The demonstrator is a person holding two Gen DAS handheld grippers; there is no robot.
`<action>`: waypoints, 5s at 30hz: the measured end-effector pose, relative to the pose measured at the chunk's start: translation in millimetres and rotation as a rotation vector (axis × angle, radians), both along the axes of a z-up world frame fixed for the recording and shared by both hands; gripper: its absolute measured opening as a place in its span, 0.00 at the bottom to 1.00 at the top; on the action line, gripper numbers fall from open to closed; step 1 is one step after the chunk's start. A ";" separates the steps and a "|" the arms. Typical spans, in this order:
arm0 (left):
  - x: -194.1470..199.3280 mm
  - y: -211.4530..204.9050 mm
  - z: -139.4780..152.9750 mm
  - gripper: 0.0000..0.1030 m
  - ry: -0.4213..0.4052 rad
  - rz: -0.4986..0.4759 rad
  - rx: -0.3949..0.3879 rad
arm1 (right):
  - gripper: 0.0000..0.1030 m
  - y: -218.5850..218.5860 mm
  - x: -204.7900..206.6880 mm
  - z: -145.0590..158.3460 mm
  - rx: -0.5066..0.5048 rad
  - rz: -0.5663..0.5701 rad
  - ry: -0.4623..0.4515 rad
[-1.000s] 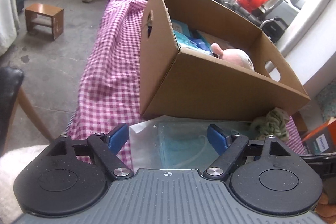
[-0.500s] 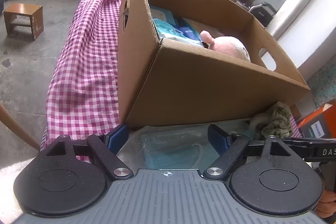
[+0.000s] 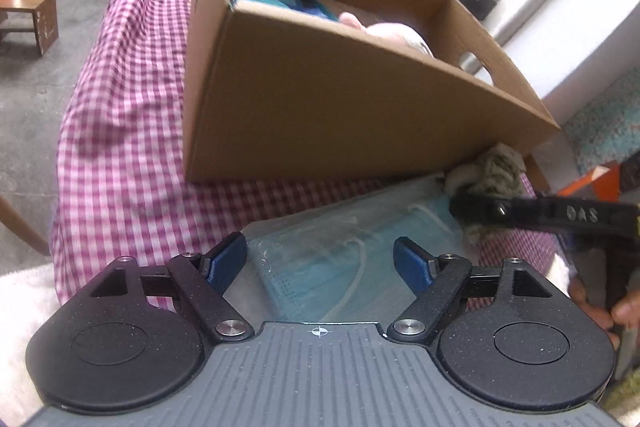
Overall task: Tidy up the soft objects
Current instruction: 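Close the right gripper on the edge of the face-mask pack, then lift the face-mask pack upright with the right gripper, then lower the face-mask pack into the box and open the right gripper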
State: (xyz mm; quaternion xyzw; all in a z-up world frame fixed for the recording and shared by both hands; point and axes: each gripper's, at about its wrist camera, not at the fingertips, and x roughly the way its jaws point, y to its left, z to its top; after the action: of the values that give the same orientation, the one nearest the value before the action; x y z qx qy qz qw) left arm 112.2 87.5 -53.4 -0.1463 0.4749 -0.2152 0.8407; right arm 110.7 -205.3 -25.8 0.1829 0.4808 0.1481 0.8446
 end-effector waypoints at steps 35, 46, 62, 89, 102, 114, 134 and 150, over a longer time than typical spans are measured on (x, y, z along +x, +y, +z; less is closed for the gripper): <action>-16.7 -21.0 -2.5 0.80 0.028 -0.132 0.128 | 0.66 -49.1 -51.8 0.6 0.322 -0.011 0.134; -32.2 -15.8 -11.7 0.79 0.118 -0.131 0.007 | 0.66 -58.9 -92.6 -47.0 0.428 -0.135 0.263; -53.1 -4.0 -30.8 0.55 0.304 -0.130 -0.258 | 0.31 -40.5 -106.4 -82.3 0.587 -0.144 0.357; -96.2 21.1 -6.4 0.45 0.229 -0.099 -0.262 | 0.14 27.8 -76.7 -32.0 0.460 0.077 0.199; -121.7 2.2 37.1 0.45 0.091 -0.145 -0.213 | 0.13 56.2 -108.9 31.2 0.300 0.229 -0.048; -133.5 -16.2 102.2 0.45 -0.082 -0.120 -0.172 | 0.13 55.8 -116.1 100.1 0.259 0.367 -0.337; 83.6 -105.1 117.9 0.45 -0.072 -0.261 -0.209 | 0.12 -58.3 65.7 120.5 0.212 0.192 -0.306; 186.7 -159.2 44.7 0.46 0.167 -0.267 -0.162 | 0.27 -43.2 162.6 69.6 -0.432 0.226 -0.209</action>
State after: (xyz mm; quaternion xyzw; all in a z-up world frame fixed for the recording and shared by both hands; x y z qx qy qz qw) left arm 299.0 -71.7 -8.8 -0.1665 0.5395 -0.3496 0.7477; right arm 273.3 -248.5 43.8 -0.0728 0.4287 0.1536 0.8873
